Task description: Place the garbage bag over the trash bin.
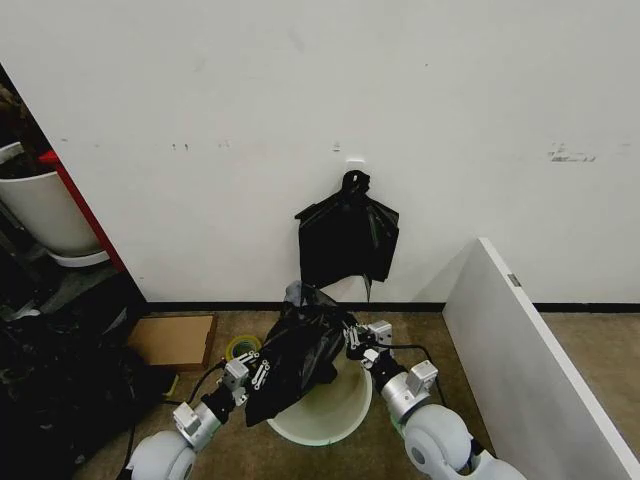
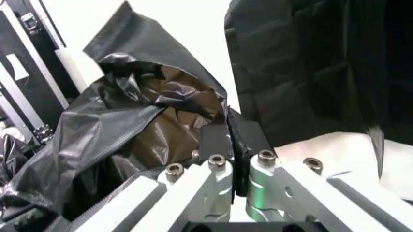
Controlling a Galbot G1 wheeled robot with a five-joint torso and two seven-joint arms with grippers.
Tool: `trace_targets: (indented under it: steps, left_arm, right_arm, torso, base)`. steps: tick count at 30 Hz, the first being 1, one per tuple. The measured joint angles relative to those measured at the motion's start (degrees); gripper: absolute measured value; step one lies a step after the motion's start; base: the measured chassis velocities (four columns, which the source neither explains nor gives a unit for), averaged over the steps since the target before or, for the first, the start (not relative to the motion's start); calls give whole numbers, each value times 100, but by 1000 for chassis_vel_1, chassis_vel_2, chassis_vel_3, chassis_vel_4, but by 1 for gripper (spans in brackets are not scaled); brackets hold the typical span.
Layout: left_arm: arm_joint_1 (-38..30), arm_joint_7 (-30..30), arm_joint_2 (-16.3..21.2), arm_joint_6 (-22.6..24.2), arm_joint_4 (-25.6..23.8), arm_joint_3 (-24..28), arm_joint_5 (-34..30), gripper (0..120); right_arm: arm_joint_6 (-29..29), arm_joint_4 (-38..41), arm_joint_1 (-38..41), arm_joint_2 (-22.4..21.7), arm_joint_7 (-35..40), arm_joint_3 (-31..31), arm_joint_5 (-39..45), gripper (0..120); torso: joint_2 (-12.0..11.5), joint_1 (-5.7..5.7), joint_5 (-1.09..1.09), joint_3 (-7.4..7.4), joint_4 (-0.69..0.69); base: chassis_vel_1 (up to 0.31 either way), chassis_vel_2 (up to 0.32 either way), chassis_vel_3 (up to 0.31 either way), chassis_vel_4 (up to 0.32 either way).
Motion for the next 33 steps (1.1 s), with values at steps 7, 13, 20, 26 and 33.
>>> trace_targets:
  steps: [7, 13, 20, 26, 33]
  left_arm:
    - [-111, 320, -7, -256, 186, -54, -239, 5]
    - [-210, 841, 3, -424, 351, -110, -645, 5]
    - [-352, 699, 5, -490, 501, -132, -684, 5]
    - [-511, 74, -68, -492, 615, -103, -552, 5]
    - [-635, 2, -78, -355, 603, -98, -735, 5]
  right_arm:
    - [2, -72, -15, -12, -44, 76, -23, 0]
    - [-25, -215, -14, 2, -74, 160, 136, 0]
    - [-14, -325, -16, 41, -137, 196, 165, 0]
    - [215, -435, -44, 79, -455, 186, 115, 0]
    - [532, -725, -22, 118, -922, 189, 5, 0]
  torso:
    - [0, 0, 0, 0, 0]
    - [0, 0, -1, 0, 0]
    - [0, 0, -1, 0, 0]
    - [0, 0, -1, 0, 0]
    - [0, 0, -1, 0, -1]
  base:
    - [0, 0, 0, 0]
    - [0, 0, 0, 0]
    - [0, 0, 0, 0]
    - [0, 0, 0, 0]
    - [0, 0, 0, 0]
